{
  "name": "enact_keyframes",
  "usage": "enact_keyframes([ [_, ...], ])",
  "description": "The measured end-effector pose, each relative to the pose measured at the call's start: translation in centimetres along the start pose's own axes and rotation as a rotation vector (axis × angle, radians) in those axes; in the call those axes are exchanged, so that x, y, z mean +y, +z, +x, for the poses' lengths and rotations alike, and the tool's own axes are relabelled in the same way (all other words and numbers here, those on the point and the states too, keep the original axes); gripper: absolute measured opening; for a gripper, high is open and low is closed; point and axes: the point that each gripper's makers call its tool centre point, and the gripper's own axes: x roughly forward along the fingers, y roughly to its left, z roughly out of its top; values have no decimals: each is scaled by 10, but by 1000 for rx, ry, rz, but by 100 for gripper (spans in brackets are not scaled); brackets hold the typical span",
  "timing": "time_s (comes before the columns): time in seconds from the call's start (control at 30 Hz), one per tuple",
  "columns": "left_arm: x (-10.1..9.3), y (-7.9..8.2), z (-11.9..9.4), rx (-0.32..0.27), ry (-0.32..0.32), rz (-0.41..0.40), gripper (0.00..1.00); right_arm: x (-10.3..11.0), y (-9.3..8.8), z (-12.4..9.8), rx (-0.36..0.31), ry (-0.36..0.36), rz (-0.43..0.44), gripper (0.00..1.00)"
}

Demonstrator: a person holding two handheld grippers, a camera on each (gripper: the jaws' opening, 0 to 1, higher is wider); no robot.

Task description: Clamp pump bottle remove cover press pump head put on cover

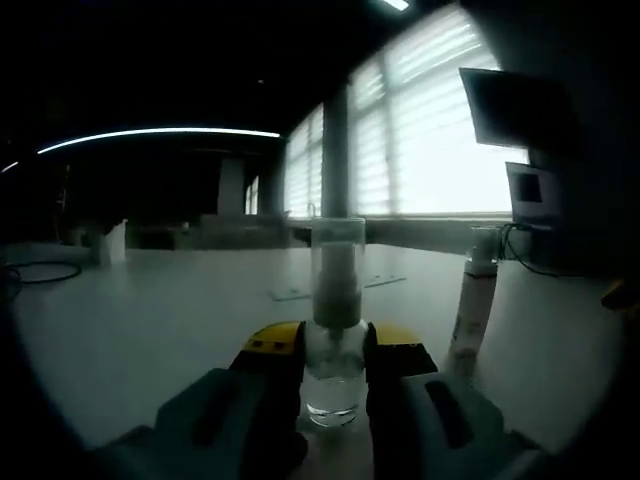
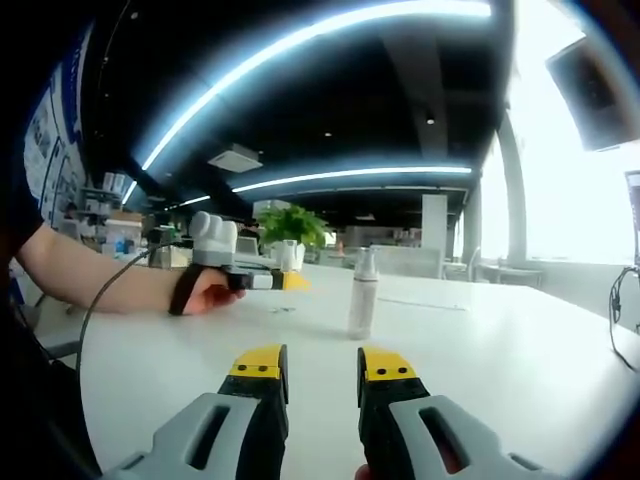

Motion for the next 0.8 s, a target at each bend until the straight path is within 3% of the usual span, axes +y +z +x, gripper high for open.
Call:
enact_keyframes([
  [0.57,-13,19,-32,-21,-92,-1,15,-1,0,0,-1,0,-2,22],
  [0.8,-31,30,-43,-31,-151,12,15,-1,0,0,-4,0,2,22],
])
